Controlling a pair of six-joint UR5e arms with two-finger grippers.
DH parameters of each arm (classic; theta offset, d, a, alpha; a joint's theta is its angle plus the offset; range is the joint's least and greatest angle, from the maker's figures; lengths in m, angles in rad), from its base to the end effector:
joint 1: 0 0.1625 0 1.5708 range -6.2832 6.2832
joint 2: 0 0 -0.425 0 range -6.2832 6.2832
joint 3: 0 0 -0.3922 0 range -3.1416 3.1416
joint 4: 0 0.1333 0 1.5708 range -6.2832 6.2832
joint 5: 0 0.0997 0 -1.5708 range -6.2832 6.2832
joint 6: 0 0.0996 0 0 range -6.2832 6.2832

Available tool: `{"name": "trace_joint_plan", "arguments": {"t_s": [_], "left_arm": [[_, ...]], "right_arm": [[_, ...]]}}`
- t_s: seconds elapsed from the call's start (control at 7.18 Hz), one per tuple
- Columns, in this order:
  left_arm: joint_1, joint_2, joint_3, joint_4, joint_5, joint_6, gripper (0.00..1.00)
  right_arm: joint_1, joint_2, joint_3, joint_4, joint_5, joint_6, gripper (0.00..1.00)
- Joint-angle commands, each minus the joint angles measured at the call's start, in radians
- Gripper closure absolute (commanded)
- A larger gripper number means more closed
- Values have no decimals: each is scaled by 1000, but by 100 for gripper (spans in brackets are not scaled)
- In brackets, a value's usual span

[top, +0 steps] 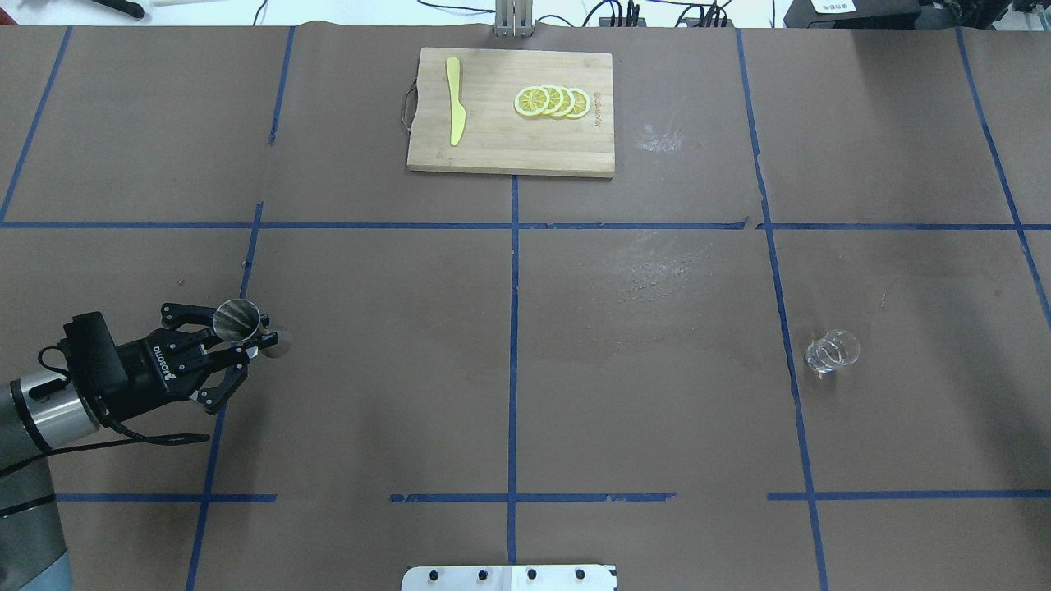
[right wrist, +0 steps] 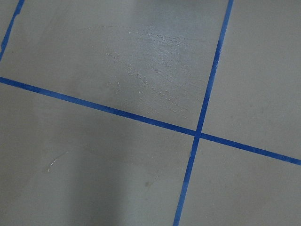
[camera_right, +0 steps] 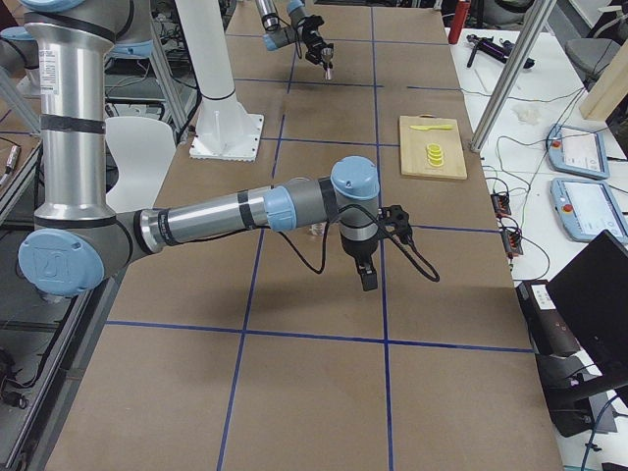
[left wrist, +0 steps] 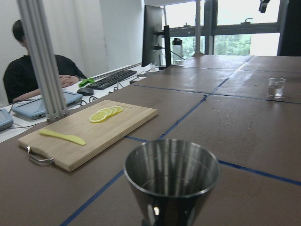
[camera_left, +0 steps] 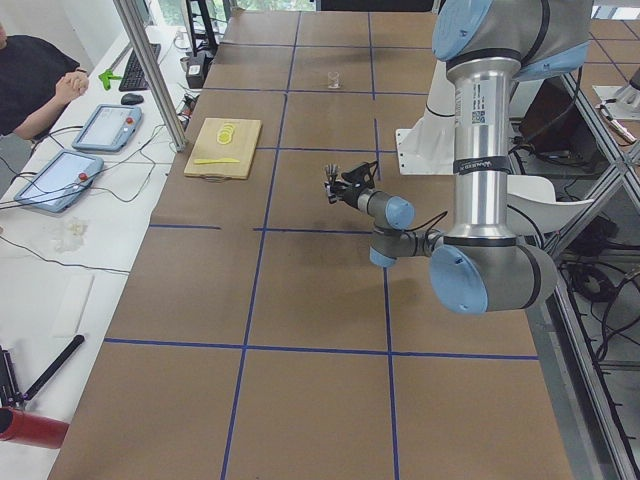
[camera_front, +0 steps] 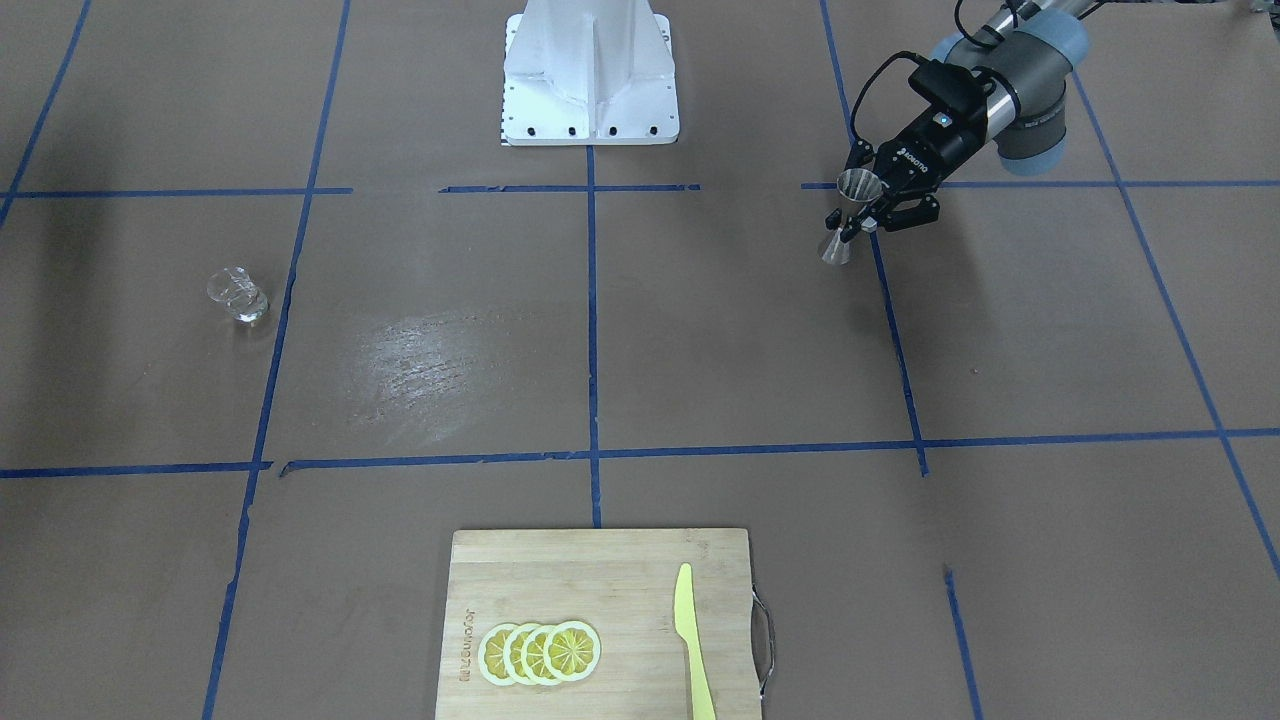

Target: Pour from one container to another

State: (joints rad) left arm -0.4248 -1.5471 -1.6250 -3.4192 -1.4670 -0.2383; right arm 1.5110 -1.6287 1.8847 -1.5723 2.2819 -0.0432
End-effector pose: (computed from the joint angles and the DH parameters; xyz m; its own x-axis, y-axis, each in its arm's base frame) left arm 0.3473 -0.3147 0.4504 0.4205 0.8706 -0.2555 0.3865 0.0828 0.9186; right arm 0.0401 -0.4735 0.5354 0.7433 -0.2508 0.6202 0.0900 0.9561 0.2788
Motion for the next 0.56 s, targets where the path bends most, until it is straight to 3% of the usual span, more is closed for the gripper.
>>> {"name": "trace_joint_plan", "arguments": {"t_s": [0.0, 0.14, 0.42], "left_arm": [[-61, -80, 49, 11, -160, 16, 100], [-78, -191, 103, 14, -164, 4, 100], [-92, -351, 148, 207, -194, -1, 100]], "right_arm": [[0, -28, -1, 0, 1, -4, 0], [0, -23, 10, 18, -1, 0, 0], [0, -10, 10, 31, 1, 5, 0]]}}
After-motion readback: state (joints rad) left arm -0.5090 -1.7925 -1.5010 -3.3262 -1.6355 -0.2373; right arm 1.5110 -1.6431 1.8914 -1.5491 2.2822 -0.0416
